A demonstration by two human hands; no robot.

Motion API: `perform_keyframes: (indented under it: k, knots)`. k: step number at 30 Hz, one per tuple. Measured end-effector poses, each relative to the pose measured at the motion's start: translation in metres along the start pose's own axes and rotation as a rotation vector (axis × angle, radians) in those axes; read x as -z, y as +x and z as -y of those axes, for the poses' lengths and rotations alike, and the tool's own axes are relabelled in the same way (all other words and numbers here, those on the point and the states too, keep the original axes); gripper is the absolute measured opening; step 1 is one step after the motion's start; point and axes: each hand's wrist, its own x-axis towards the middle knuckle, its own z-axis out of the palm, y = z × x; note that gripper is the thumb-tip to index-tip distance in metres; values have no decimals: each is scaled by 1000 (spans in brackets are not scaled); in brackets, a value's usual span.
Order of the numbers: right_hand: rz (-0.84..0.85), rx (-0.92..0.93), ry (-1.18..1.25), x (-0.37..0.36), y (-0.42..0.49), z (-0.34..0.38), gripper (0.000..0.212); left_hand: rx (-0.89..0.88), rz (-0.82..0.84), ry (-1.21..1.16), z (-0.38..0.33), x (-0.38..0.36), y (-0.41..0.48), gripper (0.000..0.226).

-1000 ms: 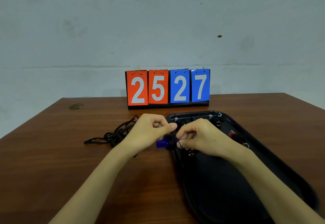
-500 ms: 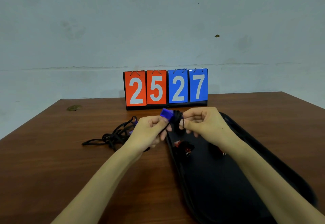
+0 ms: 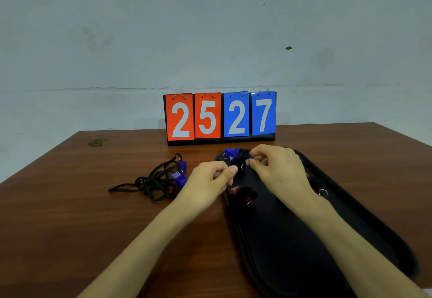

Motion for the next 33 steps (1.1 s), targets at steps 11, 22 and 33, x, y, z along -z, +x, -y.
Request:
perform_keyframes:
  k: [11, 22, 33]
  knots:
    - [404, 298, 55, -5, -8, 7, 16, -119, -100, 79, -10, 19, 0, 28]
    - [567, 126, 617, 9, -7, 14, 8, 24, -104, -127, -14, 31, 1, 24]
    - [496, -386, 1120, 9, -1, 7, 15, -42, -347, -409, -21, 8, -6, 9]
